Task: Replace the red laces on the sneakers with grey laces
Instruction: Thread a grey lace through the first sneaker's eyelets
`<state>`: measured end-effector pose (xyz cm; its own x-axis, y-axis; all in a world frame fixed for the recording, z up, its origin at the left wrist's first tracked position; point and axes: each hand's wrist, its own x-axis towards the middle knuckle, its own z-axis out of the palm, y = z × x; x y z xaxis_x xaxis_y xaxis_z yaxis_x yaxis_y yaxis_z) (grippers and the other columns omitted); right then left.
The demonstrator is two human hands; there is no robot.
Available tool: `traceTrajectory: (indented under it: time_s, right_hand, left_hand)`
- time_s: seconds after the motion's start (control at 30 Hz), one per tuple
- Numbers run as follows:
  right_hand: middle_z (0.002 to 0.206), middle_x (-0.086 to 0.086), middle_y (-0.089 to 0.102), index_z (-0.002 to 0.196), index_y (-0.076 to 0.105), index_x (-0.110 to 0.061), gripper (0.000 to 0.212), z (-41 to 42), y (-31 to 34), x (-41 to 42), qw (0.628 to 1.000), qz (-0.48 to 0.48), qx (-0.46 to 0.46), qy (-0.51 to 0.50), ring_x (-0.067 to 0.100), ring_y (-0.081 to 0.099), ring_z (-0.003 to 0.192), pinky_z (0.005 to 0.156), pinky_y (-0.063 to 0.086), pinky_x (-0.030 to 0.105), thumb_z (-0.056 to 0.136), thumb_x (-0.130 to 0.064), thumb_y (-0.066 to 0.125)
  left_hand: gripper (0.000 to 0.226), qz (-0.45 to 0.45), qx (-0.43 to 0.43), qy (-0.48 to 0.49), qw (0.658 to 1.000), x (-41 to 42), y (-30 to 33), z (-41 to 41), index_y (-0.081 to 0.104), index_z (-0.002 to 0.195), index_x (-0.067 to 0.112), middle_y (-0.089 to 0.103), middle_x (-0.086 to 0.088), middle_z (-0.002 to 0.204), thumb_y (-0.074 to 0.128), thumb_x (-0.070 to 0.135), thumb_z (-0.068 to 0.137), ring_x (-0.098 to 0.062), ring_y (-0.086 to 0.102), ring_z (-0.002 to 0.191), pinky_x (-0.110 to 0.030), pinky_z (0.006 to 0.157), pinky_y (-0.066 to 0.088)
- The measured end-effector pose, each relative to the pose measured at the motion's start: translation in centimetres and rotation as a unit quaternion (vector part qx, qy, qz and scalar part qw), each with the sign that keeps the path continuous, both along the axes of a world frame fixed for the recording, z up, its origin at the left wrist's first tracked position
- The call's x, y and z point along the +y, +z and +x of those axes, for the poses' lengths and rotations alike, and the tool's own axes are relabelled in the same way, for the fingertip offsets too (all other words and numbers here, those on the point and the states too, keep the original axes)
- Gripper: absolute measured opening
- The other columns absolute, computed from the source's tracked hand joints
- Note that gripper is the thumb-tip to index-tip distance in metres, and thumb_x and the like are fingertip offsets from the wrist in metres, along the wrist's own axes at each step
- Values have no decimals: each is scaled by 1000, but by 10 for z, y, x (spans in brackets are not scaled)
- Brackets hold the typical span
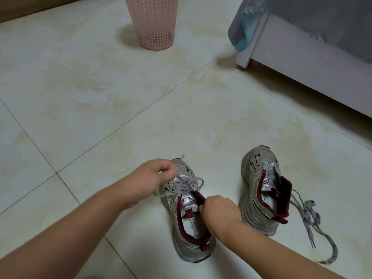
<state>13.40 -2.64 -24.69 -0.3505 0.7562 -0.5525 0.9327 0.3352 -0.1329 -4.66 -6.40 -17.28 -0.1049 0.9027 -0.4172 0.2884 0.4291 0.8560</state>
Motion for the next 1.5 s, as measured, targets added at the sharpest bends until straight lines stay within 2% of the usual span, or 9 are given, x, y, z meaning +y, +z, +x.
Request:
traceTrajectory:
  time_s: [0.13, 0.3, 0.5, 0.63, 0.77, 0.97, 1.17, 1.3, 1.5]
  right_hand:
    - [104, 7, 65, 96, 63, -13, 30, 0, 0, -1, 1000, 1, 3, -3, 28, 61, 98, 67, 37, 26, 93, -28, 38]
    - [107, 7, 65, 99, 63, -13, 30, -2, 3, -1, 1000, 0, -10, 6, 28, 60, 100, 69, 38, 27, 93, -27, 37]
    - [114, 9, 57, 113, 50, -13, 46, -2, 20, 3, 1000, -10, 9, 17, 29, 54, 107, 75, 38, 30, 90, -52, 44]
    - [114, 2, 47, 128, 44, -25, 46, -18, 44, 10, 971, -39, 237, -2, 19, 42, 113, 93, 36, 30, 86, -37, 57]
    - [68, -5, 55, 67, 57, -18, 24, -35, 61, 23, 915, -109, 378, -87, 10, 51, 68, 69, 39, 28, 90, -20, 54]
    - [53, 10, 59, 80, 58, -4, 21, -19, 48, 49, 882, -133, 347, -288, 8, 50, 40, 57, 38, 26, 92, -7, 42]
    - [70, 13, 60, 110, 50, -1, 22, -17, 28, 53, 886, -163, 282, -329, 24, 54, 62, 60, 42, 31, 89, -1, 44]
    - [117, 12, 47, 131, 41, -16, 47, -19, 31, 44, 960, -21, 205, -189, 29, 49, 110, 90, 42, 36, 86, -19, 54]
    - [81, -6, 35, 80, 66, -23, 18, -32, 30, 0, 980, 50, 188, 44, 20, 42, 100, 82, 35, 30, 83, -35, 54]
  left_hand:
    - [26, 47, -262, 72, 961, -3, 26, -22, 66, 59, 19, 65, 5, 73, 47, 17, 77, -4, 62, 77, -17, 73, 47]
    - [24, 58, -337, 84, 936, -6, 30, -22, 65, 60, 16, 62, -1, 69, 47, 15, 76, -10, 62, 71, -22, 78, 53]
    - [23, 49, -165, 70, 983, 0, 29, -9, 56, 71, 11, 53, 6, 55, 45, 8, 91, -9, 47, 58, -20, 65, 44]
    - [22, 53, -164, 67, 983, 5, 32, -3, 56, 74, 11, 50, 11, 51, 45, 7, 92, -6, 42, 52, -17, 56, 39]
    - [24, 58, -166, 81, 981, 7, 31, -1, 60, 73, 12, 55, 11, 52, 47, 11, 93, 1, 46, 45, -12, 48, 41]
    - [15, 23, -23, 187, 982, -3, -3, -24, 61, 91, 18, 60, -1, 68, 52, 7, 88, -5, 42, 39, -19, 40, 35]
    - [15, -48, 76, 79, 993, -17, -37, -25, 64, 95, 17, 66, 5, 68, 56, 9, 85, 2, 45, 40, -16, 47, 41]
    - [13, -39, 86, -12, 995, -22, -46, -16, 67, 68, 25, 58, 15, 52, 67, 22, 81, 4, 50, 51, -26, 65, 46]
    - [9, -71, 233, -236, 941, -19, -43, -16, 68, 85, 22, 67, 9, 84, 62, 28, 82, -9, 60, 85, -25, 75, 43]
